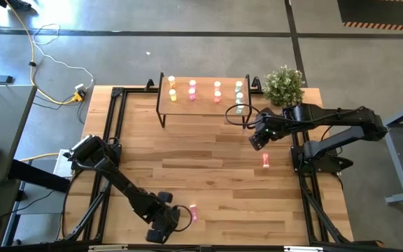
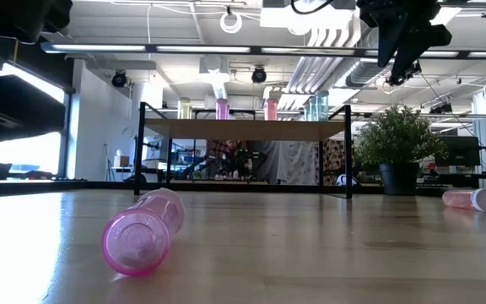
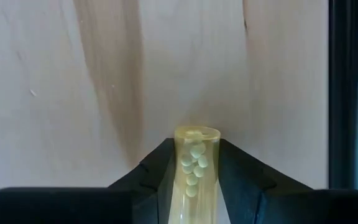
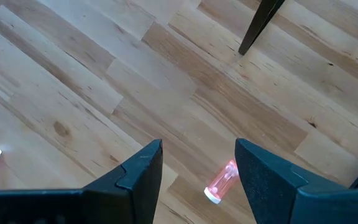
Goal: Pick and place medicine bottles onto shelf by color
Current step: Put the yellow pill bottle on the shelf aligned with other yellow pill bottles
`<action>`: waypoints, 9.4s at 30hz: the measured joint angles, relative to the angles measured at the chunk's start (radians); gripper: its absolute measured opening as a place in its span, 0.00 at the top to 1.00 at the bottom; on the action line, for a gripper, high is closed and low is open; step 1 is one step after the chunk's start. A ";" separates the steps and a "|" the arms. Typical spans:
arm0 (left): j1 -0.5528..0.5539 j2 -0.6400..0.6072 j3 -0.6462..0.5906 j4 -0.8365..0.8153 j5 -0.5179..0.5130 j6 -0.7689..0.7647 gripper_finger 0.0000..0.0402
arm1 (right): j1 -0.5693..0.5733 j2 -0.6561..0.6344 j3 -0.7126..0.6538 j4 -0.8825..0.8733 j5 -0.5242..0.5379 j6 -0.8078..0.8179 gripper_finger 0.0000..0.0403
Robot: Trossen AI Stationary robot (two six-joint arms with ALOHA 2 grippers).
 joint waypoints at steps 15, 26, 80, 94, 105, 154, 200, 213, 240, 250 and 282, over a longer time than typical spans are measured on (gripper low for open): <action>0.188 -0.002 0.000 0.159 0.367 -0.273 0.76 | 0.003 0.000 0.000 0.001 -0.093 -0.172 0.52; 0.396 -0.002 0.000 0.268 0.604 -0.511 0.75 | 0.003 0.000 0.000 0.093 -0.232 -0.411 0.52; 0.719 -0.004 0.000 1.230 0.441 -1.494 0.75 | 0.369 0.095 0.000 0.705 -0.156 -1.332 0.52; 0.708 -0.004 0.000 1.229 0.364 -1.493 0.75 | 0.375 0.101 0.000 0.641 -0.085 -1.283 0.52; 0.708 -0.002 0.000 1.225 0.344 -1.488 0.75 | 0.374 0.154 0.000 0.592 -0.022 -1.282 0.53; 0.711 -0.002 0.001 1.192 0.386 -1.253 0.60 | 0.374 0.149 0.018 0.561 -0.002 -1.180 0.77; 0.700 -0.035 -0.001 1.406 0.286 -0.275 0.51 | 0.400 -0.147 0.018 1.110 -0.003 -0.967 0.77; 0.681 -0.366 0.000 0.948 0.080 0.123 0.51 | 0.371 -0.133 0.018 1.343 0.157 -1.067 0.77; 0.658 -0.894 -0.353 0.754 -0.140 0.323 0.51 | 0.102 0.226 0.018 1.743 0.178 -0.989 0.77; 0.658 -1.134 -0.549 0.772 -0.165 0.354 0.51 | 0.023 0.331 0.018 1.766 0.127 -0.906 0.77; 0.947 -1.424 -0.752 0.628 -0.124 0.459 0.51 | -0.102 0.740 0.279 1.812 0.141 -0.933 0.77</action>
